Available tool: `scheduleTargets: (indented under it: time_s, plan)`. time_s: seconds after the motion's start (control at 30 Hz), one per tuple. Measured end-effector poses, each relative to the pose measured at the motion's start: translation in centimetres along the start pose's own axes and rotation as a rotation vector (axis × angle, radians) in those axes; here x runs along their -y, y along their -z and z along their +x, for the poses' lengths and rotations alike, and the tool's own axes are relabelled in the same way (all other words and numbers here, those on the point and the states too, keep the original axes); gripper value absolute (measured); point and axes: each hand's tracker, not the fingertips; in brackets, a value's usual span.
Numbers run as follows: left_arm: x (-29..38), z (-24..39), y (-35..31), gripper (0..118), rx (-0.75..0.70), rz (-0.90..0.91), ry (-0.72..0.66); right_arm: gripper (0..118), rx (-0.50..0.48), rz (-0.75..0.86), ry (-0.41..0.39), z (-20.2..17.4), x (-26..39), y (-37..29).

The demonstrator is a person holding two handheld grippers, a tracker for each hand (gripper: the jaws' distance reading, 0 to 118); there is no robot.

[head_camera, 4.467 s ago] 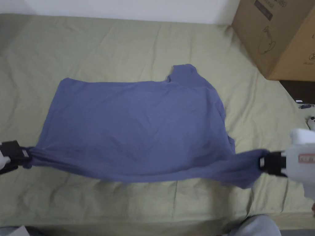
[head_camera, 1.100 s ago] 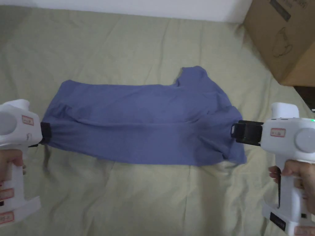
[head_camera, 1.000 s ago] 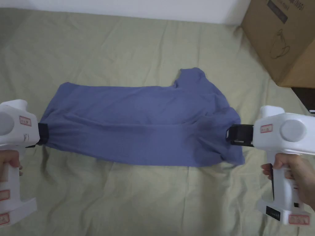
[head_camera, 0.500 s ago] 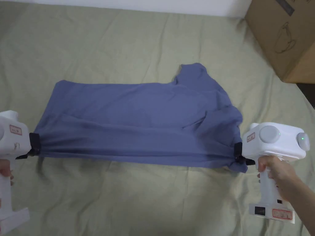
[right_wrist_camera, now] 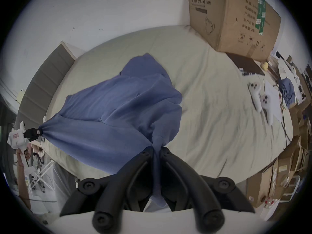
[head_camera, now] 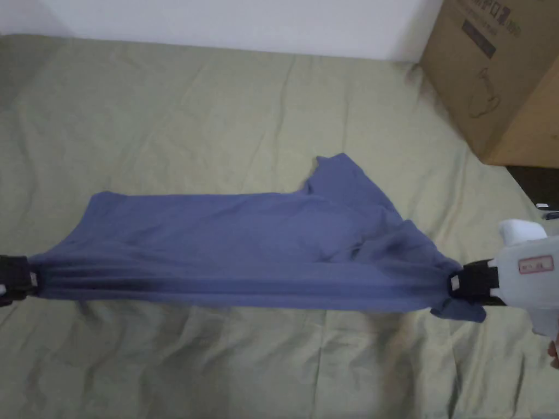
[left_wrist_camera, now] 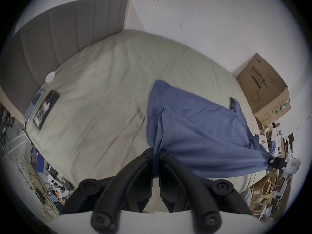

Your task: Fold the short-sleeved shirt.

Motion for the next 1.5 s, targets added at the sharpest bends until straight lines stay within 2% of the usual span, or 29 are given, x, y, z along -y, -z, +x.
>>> scheduleTargets:
  time_s: [0.03, 0.07, 0.1, 0.13, 0.17, 0.2, 0.23, 0.3, 0.33, 0.43, 0.57, 0.63, 0.7, 0.8, 0.83, 0.87, 0.9, 0.93, 0.97, 1.0, 1.1, 1.27, 1.4, 1.43, 1.5]
  plan:
    - [1.3, -0.2, 0.5, 8, -0.015, -0.022, 0.001, 7, 0.002, -0.020, -0.001, -0.1, 1.4, 0.5]
    - [2.4, -0.3, 1.1, 18, -0.038, -0.040, 0.012, 7, 0.007, -0.041, 0.008, -0.1, 2.6, 1.2]
    - [3.6, -0.4, 2.0, 35, -0.078, -0.071, 0.026, 9, 0.012, -0.050, 0.031, -0.1, 3.7, 1.8]
    - [4.5, -0.4, 2.9, 58, -0.112, -0.094, 0.029, 19, 0.025, -0.051, 0.057, -0.1, 4.5, 2.4]
    - [5.1, -0.5, 3.6, 84, -0.164, -0.117, 0.014, 48, 0.036, -0.055, 0.065, -0.3, 5.3, 2.9]
    - [5.5, -0.7, 4.1, 93, -0.189, -0.132, 0.004, 82, 0.042, -0.059, 0.071, -0.4, 5.7, 3.2]
    - [5.6, -1.0, 4.1, 94, -0.196, -0.132, -0.016, 101, 0.062, -0.063, 0.065, -0.4, 5.8, 3.3]
    - [5.4, -1.0, 2.7, 94, -0.175, -0.065, -0.054, 101, 0.117, -0.002, 0.029, -0.5, 5.6, 2.3]
    - [4.9, -0.4, 2.0, 94, -0.070, 0.017, -0.092, 101, 0.144, 0.080, -0.003, -0.8, 5.3, 1.1]
    - [2.8, 1.8, -1.8, 94, -0.057, 0.241, 0.016, 102, 0.206, 0.335, -0.062, -2.5, 3.8, -2.9]
    - [1.0, 6.7, -6.4, 94, -0.078, 0.613, 0.176, 106, 0.173, 0.681, -0.109, -6.0, 2.7, -7.9]
    - [0.5, 9.1, -8.1, 94, -0.052, 0.806, 0.203, 108, 0.172, 0.803, -0.141, -8.0, 2.6, -9.4]
    - [0.4, 10.8, -8.9, 94, -0.038, 0.887, 0.208, 109, 0.176, 0.906, -0.161, -9.6, 2.3, -10.2]
    - [0.4, 12.6, -9.1, 92, 0.005, 0.928, 0.221, 109, 0.126, 0.961, -0.138, -11.7, 2.3, -10.7]
    - [0.5, 13.0, -9.0, 87, 0.018, 0.922, 0.221, 108, 0.107, 0.969, -0.129, -12.1, 2.2, -10.6]
    - [0.7, 13.4, -8.8, 73, 0.059, 0.923, 0.194, 102, 0.091, 0.972, -0.124, -12.5, 2.2, -10.5]
    - [0.8, 13.7, -8.6, 54, 0.076, 0.911, 0.211, 89, 0.084, 0.963, -0.124, -12.8, 2.1, -10.3]
    - [0.9, 13.7, -8.3, 30, 0.083, 0.904, 0.221, 65, 0.076, 0.952, -0.122, -13.0, 1.9, -10.2]
    - [1.0, 13.9, -8.0, 4, 0.082, 0.897, 0.227, 27, 0.075, 0.940, -0.117, -13.4, 1.9, -10.0]
    - [1.2, 13.9, -7.7, 0, 0.095, 0.878, 0.209, 2, 0.070, 0.932, -0.115, -13.5, 1.9, -9.7]
    - [1.4, 13.4, -6.7, 0, 0.138, 0.816, 0.259, 0, 0.053, 0.918, -0.103, -14.0, 2.5, -9.2]
    - [0.0, 12.3, -5.3, 0, 0.079, 0.787, 0.291, 0, 0.036, 0.874, -0.063, -13.9, 2.1, -8.0]
    - [-4.4, 10.5, -3.0, 0, 0.069, 0.644, 0.232, 0, 0.048, 0.840, -0.060, -13.0, 0.7, -6.5]
    - [-5.9, 9.8, -2.1, 8, 0.066, 0.598, 0.223, 0, 0.048, 0.831, -0.062, -12.8, 0.4, -6.1]
    - [-9.1, 8.9, 0.0, 65, 0.068, 0.471, 0.206, 0, 0.054, 0.810, -0.063, -12.8, -0.2, -5.4]
